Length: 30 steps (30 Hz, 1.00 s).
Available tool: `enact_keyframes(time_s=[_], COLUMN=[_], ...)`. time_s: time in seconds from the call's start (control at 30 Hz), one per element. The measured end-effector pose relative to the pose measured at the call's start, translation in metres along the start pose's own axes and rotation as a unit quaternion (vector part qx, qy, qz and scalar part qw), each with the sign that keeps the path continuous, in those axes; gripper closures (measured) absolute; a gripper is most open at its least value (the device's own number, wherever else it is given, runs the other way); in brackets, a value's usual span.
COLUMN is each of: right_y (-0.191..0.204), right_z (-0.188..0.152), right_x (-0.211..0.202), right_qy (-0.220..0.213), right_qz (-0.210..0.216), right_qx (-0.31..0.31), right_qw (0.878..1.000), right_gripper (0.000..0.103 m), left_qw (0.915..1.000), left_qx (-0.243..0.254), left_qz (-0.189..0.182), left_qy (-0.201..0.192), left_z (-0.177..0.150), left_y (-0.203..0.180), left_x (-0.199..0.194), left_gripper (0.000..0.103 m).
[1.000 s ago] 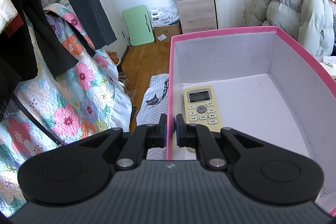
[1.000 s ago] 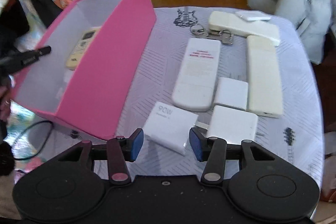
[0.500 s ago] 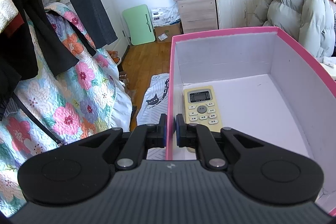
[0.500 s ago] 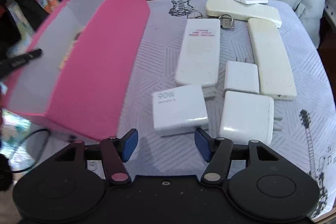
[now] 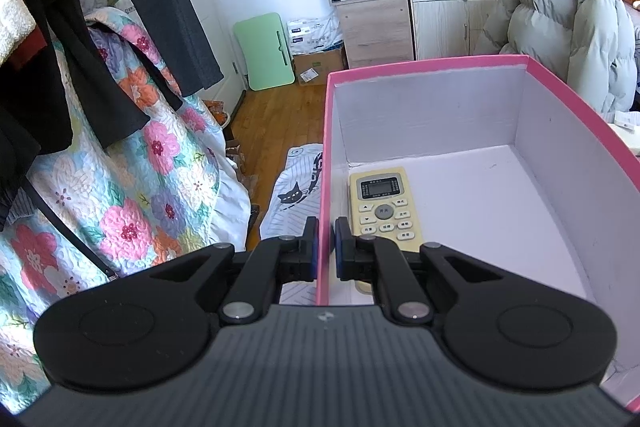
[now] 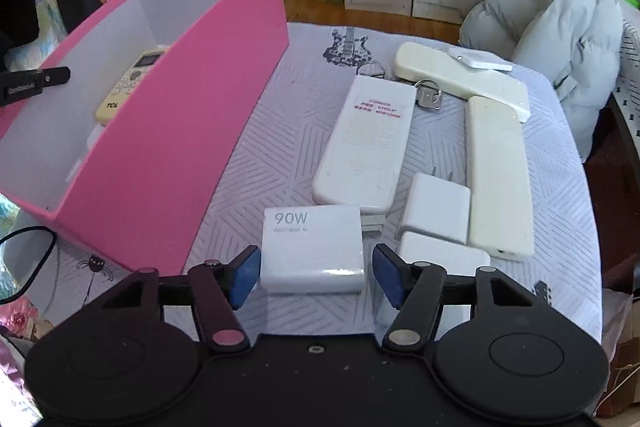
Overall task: Organize rigid objects
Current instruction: 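Move the right gripper back to the table and grasp the large white charger, then lower the large white charger into the pink box and open the right gripper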
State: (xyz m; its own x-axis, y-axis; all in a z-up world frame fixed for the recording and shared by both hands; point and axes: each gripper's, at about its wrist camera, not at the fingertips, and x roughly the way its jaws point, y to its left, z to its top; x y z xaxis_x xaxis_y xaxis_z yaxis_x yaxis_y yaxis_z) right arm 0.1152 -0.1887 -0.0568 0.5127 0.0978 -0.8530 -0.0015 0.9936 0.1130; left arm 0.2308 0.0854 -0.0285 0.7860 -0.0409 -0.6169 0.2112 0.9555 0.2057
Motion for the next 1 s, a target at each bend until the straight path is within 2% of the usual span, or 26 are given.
enact_keyframes(time_s=[0.23, 0.27, 0.37, 0.5, 0.63, 0.73, 0.8, 0.87, 0.9, 0.97, 1.0], right_y=[0.007, 0.006, 0.002, -0.007, -0.006, 0.005, 0.013, 0.024, 0.031, 0.052, 0.061], right_z=[0.002, 0.001, -0.003, -0.004, 0.007, 0.026, 0.042, 0.062, 0.069, 0.089, 0.098], right_x=[0.011, 0.01, 0.005, -0.013, -0.048, -0.079, -0.091, -0.092, -0.089, -0.076, -0.068], right_qy=[-0.009, -0.012, -0.017, -0.045, -0.088, -0.13, -0.144, -0.141, -0.136, -0.112, -0.098], right_qz=[-0.015, -0.008, 0.001, 0.016, 0.043, 0.092, 0.151, 0.225, 0.247, 0.277, 0.278], right_qx=[-0.009, -0.009, -0.003, 0.021, 0.026, 0.003, 0.003, 0.003, 0.0, -0.014, -0.025], right_qw=[1.0, 1.0, 1.0, 0.999, 0.995, 0.987, 0.978, 0.964, 0.959, 0.954, 0.955], right_gripper=[0.037, 0.042, 0.042, 0.042, 0.042, 0.042, 0.042, 0.042, 0.042, 0.042, 0.042], left_qw=[1.0, 1.0, 1.0, 1.0, 1.0, 1.0, 1.0, 1.0, 1.0, 0.9999, 0.9999], left_qx=[-0.003, -0.007, -0.007, -0.006, -0.005, -0.005, -0.006, -0.008, -0.009, -0.015, -0.016], left_qz=[0.001, 0.0, 0.0, 0.0, 0.0, 0.0, -0.001, -0.002, -0.002, -0.004, -0.005], left_qy=[0.0, 0.0, 0.0, 0.0, 0.0, 0.0, -0.001, -0.001, -0.001, 0.0, 0.0], left_z=[-0.001, -0.001, -0.002, -0.002, -0.001, -0.001, -0.001, 0.0, 0.0, 0.0, 0.0], left_y=[-0.001, 0.0, 0.001, 0.001, 0.001, 0.001, 0.002, 0.002, 0.003, 0.005, 0.005], left_x=[-0.001, -0.001, -0.002, -0.002, -0.002, -0.002, -0.002, -0.002, -0.002, -0.002, -0.002], left_gripper=[0.096, 0.096, 0.096, 0.096, 0.096, 0.096, 0.096, 0.096, 0.096, 0.096, 0.096])
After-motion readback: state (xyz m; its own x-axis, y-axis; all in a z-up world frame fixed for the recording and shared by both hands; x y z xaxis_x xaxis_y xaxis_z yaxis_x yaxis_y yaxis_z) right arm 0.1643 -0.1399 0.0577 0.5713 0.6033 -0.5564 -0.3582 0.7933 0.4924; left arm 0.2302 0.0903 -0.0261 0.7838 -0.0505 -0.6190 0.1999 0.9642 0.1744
